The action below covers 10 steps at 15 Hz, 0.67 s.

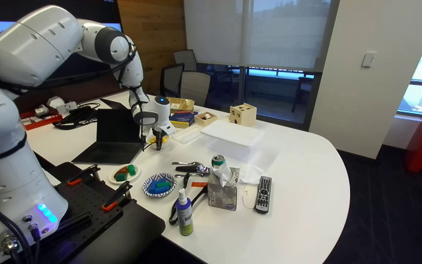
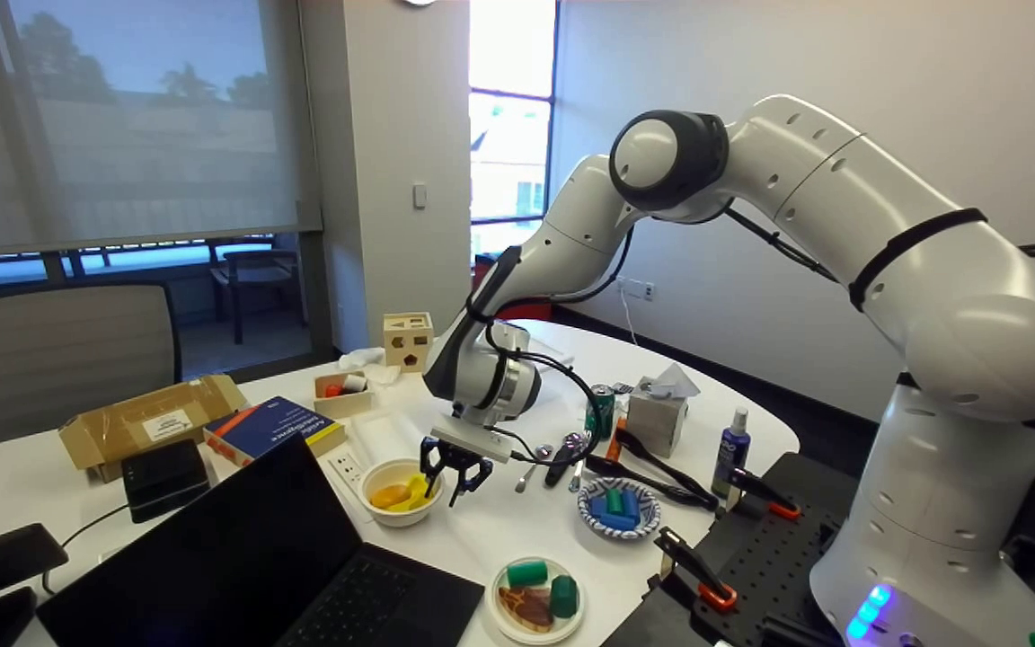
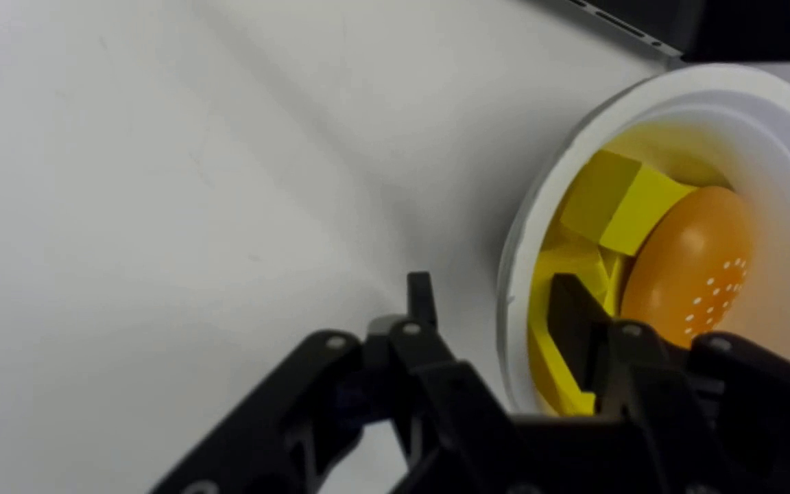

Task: Use the silver spoon to stir the contents in the white bowl.

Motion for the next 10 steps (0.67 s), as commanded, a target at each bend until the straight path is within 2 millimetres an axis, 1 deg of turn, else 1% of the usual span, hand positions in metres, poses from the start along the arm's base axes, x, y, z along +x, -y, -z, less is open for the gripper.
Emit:
{"name": "stream_keyframes", "arguments": {
  "k": [1,3,4,5,6,7,8,9,10],
  "knots": [
    [0.005,-0.003,0.002,0.001,-0.011,-0.016,0.83],
    [0.006,-0.004,0.001,-0.005,-0.006,-0.022,0.98],
    [0.007,-0.004,-0.001,-0.009,-0.002,-0.026,1.0],
    [0.009,-0.006,-0.006,-0.009,0.005,-0.029,1.0],
    [0.01,-0.006,-0.012,-0.014,0.01,-0.036,0.97],
    [0.009,-0.007,-0.015,-0.019,0.005,-0.043,0.97],
    [0.009,-0.009,-0.019,-0.02,0.009,-0.051,1.0],
    [0.008,-0.01,-0.024,-0.027,0.006,-0.056,0.98],
    [0.007,-0.01,-0.027,-0.031,0.004,-0.057,0.98]
  ]
}}
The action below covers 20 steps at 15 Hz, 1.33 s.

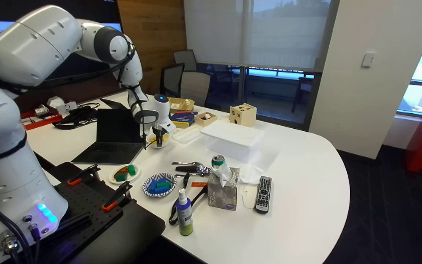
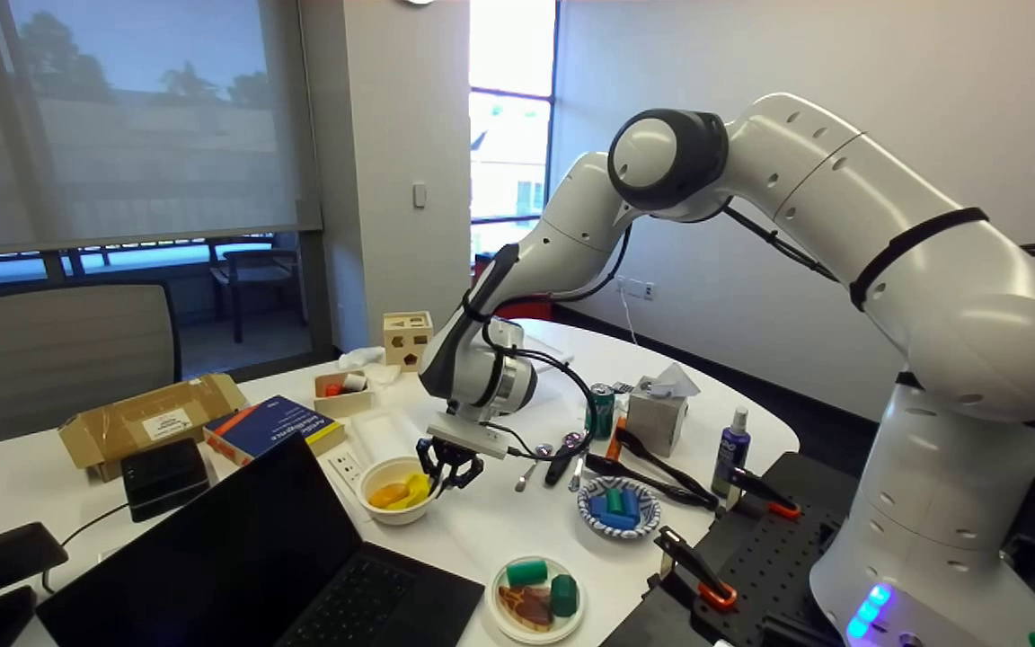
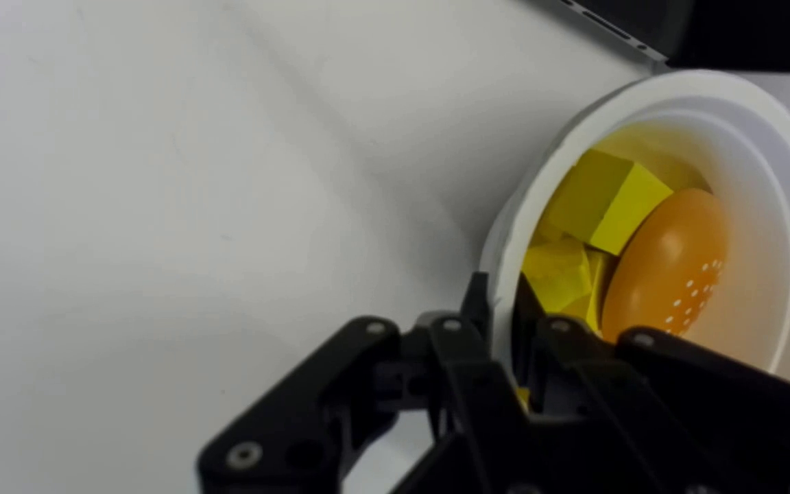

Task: Use the silver spoon to stir the contents in the white bowl.

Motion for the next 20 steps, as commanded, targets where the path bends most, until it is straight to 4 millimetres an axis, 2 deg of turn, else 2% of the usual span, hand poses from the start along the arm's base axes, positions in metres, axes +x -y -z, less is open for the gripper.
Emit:
{"name": "stream_keyframes", "arguments": {
  "k": [1,6,14,20],
  "knots": [
    [-0.003,-0.002,-0.024,-0.019,-0.018,-0.003,0.98],
    [-0.031,0.017,-0.034,-0.059,-0.054,0.075,0.98],
    [-0.098,0.051,-0.039,-0.074,-0.138,0.231,0.98],
    [-0.145,0.074,-0.027,-0.081,-0.159,0.398,0.98]
  ]
}}
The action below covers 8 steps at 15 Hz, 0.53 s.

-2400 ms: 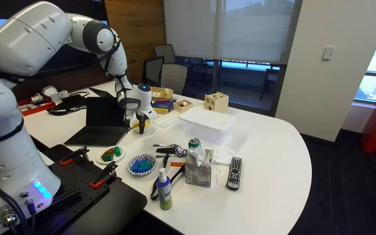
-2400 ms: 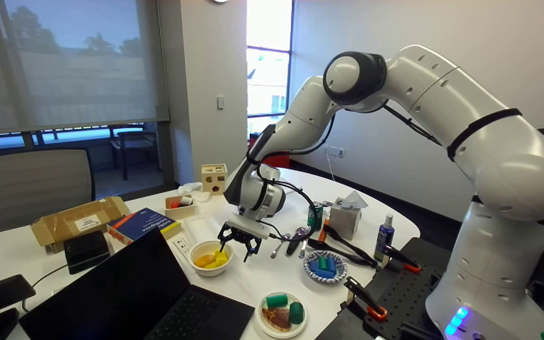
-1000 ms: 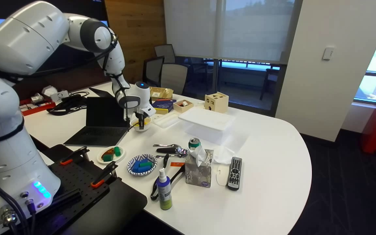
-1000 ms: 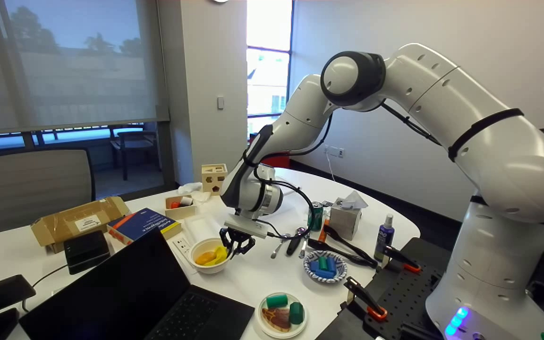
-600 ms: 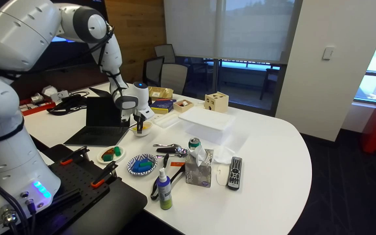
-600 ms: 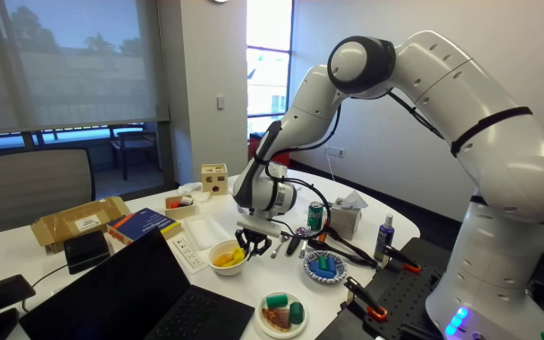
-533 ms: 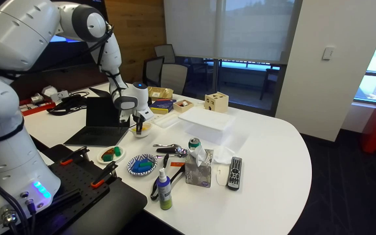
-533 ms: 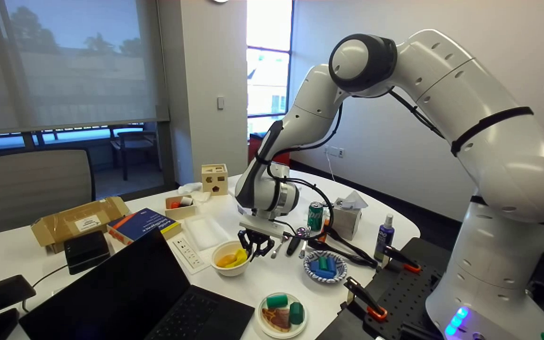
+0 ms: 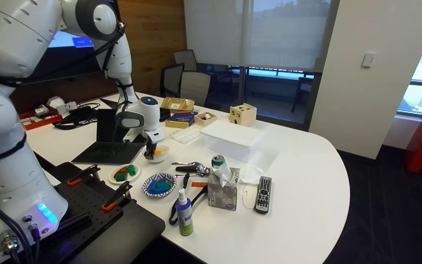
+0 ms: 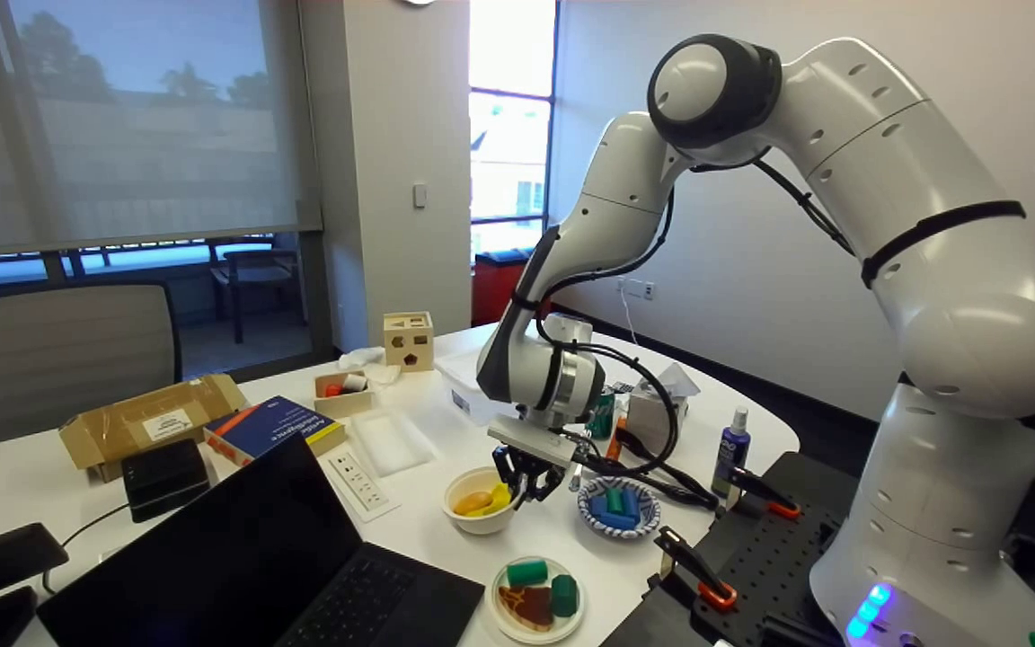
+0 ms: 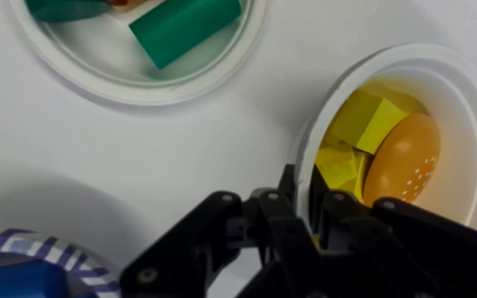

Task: Use the silver spoon to stir the contents in the white bowl.

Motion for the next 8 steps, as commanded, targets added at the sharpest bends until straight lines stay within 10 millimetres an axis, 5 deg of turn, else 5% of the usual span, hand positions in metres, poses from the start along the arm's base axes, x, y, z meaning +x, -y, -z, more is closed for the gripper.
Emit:
{"name": "stream_keyframes", "arguments": {
  "k": [1,8],
  "knots": [
    [-0.027,0.015,-0.005,-0.007,0.004,0.088,0.98],
    [-0.061,0.04,-0.005,0.003,-0.013,0.225,0.98]
  ]
}}
